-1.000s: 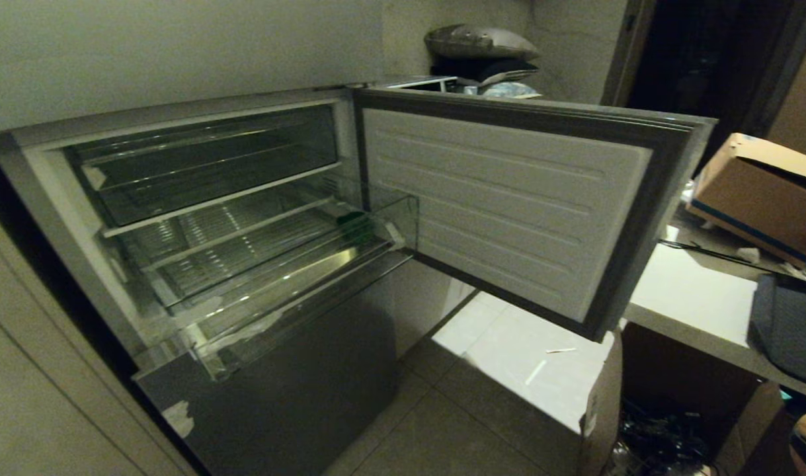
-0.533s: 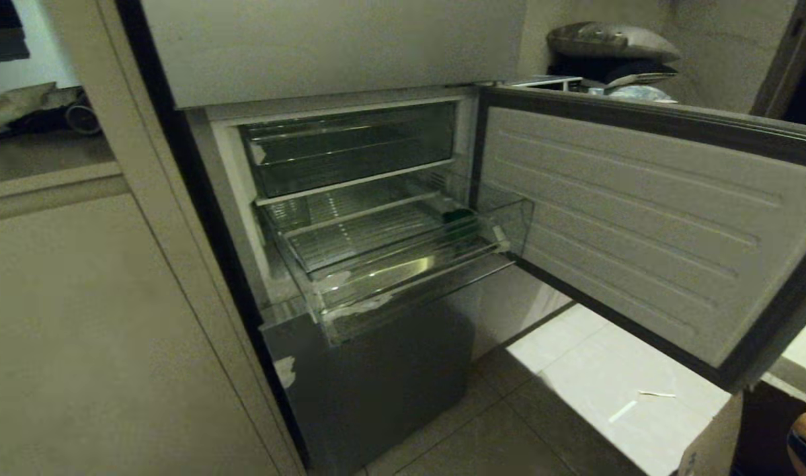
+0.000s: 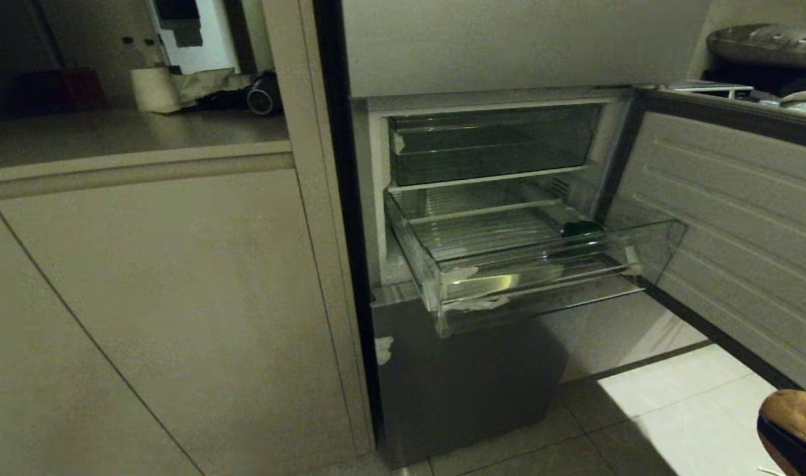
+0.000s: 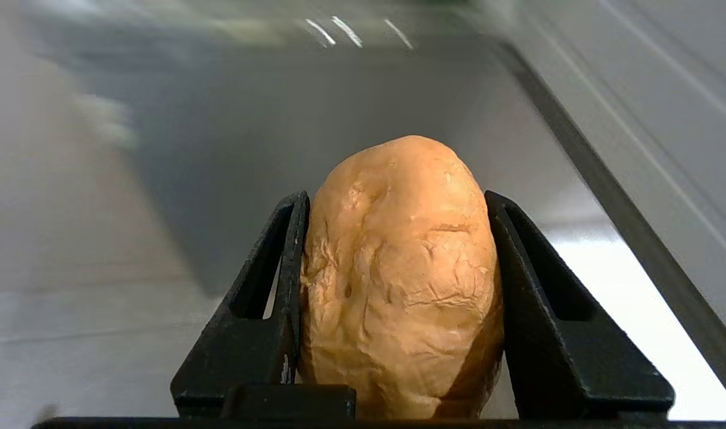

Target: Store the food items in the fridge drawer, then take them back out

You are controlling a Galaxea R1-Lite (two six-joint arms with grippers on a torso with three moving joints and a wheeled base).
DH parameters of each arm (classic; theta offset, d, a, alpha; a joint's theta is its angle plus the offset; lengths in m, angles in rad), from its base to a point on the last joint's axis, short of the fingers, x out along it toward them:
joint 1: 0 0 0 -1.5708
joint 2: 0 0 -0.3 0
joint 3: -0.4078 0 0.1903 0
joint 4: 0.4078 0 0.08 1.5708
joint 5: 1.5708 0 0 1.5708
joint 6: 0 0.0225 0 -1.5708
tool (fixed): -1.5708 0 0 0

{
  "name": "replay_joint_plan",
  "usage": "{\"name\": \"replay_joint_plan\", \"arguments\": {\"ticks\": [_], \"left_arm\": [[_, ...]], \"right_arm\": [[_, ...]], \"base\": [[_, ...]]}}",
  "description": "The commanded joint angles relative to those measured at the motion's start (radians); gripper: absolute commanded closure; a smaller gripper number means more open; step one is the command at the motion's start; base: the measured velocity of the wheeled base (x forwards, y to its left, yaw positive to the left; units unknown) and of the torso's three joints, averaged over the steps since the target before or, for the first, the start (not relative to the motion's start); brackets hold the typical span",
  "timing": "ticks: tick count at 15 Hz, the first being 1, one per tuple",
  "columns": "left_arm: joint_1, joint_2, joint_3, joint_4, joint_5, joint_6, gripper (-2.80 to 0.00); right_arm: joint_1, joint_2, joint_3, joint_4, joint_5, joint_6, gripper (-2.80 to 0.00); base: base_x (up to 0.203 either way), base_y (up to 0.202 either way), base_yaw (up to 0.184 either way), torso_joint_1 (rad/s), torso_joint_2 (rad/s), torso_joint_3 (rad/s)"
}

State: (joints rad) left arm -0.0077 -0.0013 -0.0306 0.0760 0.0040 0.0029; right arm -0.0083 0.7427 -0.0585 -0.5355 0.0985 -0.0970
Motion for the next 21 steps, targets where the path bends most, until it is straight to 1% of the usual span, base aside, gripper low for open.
{"name": "replay_joint_plan", "arguments": {"ticks": [1,4,11,14,18,21], "left_arm": [[0.000,0.001,0.000,0.001,0.001,0.000,0.00],[0.000,0.001,0.000,0.001,0.001,0.000,0.00],[0.000,0.001,0.000,0.001,0.001,0.000,0.00],[0.000,0.001,0.000,0.001,0.001,0.000,0.00],[0.000,0.001,0.000,0.001,0.001,0.000,0.00],[0.000,0.001,0.000,0.001,0.001,0.000,0.00]], "right_arm": [[0.031,0.163,-0.074,-0.066,0.058,-0.005,0.00],[0.039,0.384,-0.249,-0.105,0.109,-0.006,0.00],[0.093,0.832,-0.737,-0.112,0.141,-0.006,0.00],[0.097,0.995,-0.942,-0.102,0.139,0.005,0.00],[0.089,1.193,-1.162,-0.093,0.129,0.015,0.00],[0.088,1.314,-1.312,-0.095,0.080,0.012,0.00]], "base": [[0.002,-0.005,0.082,-0.002,0.00,0.002],[0.000,0.000,0.000,0.000,0.00,0.000],[0.000,0.000,0.000,0.000,0.00,0.000],[0.000,0.000,0.000,0.000,0.00,0.000],[0.000,0.000,0.000,0.000,0.00,0.000],[0.000,0.000,0.000,0.000,0.00,0.000]]}}
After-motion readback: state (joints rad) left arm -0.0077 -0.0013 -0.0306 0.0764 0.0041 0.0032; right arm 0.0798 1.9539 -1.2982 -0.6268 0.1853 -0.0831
